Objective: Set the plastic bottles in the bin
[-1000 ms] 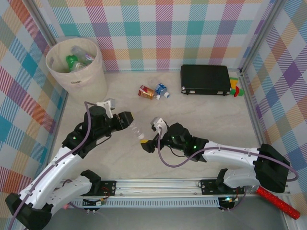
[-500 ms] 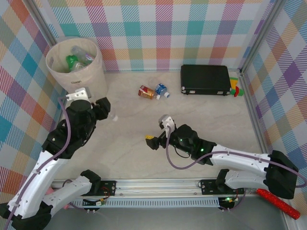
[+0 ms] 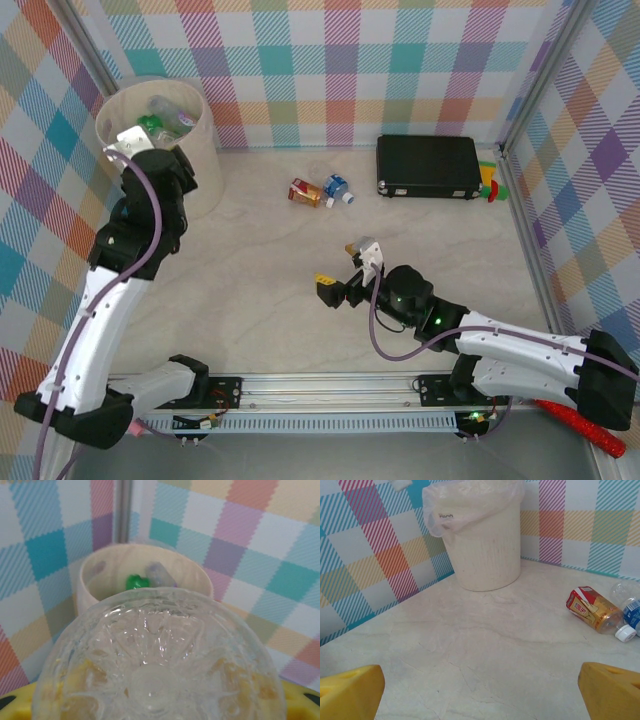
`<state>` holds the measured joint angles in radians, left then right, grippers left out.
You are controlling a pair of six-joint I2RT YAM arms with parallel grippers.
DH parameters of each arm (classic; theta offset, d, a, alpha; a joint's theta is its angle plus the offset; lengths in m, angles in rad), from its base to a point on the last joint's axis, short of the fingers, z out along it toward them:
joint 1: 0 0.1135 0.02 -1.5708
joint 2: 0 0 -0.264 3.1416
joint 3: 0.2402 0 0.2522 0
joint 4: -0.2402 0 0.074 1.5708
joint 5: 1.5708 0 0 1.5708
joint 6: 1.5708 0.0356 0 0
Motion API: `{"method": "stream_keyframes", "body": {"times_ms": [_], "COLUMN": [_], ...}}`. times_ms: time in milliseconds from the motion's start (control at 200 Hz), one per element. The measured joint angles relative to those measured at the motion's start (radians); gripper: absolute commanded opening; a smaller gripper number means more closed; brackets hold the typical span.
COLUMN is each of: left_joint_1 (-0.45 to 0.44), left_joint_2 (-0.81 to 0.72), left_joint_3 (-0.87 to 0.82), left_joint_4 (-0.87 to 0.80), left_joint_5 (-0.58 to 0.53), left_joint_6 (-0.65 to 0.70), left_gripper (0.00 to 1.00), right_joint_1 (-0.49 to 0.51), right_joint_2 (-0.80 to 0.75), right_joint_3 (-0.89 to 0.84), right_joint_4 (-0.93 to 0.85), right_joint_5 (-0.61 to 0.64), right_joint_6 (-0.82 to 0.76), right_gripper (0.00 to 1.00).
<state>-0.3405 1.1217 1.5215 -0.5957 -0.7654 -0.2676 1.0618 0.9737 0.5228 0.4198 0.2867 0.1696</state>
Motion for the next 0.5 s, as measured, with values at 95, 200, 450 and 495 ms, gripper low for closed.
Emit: {"method": "stream_keyframes", "body": {"times_ms": [95,200,450,495], "left_joint_1": [0.029,0.082,0.255,0.278], "left_joint_2": [0.062,0.115,0.269,0.314], "left_joint_3": [0.064,0.105,0.251,0.298], "left_joint_4": [0.019,0.066,0.101,0.104], "left_joint_5": [-0.031,-0.04,0.011,0.023], "left_joint_6": [0.003,0.003,-0.055,-0.066], "left_gripper": [0.47,0.47,0.47,0.48], "right_joint_1": [0.0,0.0,0.0,0.0], "right_joint_2": [0.007,0.012,0.018,0.024], "right_joint_3": [0.0,0.0,0.0,0.0], "right_joint_4": [0.002,0.003,0.006,0.006], "right_joint_5": [0.002,0.003,0.005,0.005], "right_joint_6": [0.006,0.01,0.026,0.028], "right_gripper": [0.99,0.99,0.99,0.99]}}
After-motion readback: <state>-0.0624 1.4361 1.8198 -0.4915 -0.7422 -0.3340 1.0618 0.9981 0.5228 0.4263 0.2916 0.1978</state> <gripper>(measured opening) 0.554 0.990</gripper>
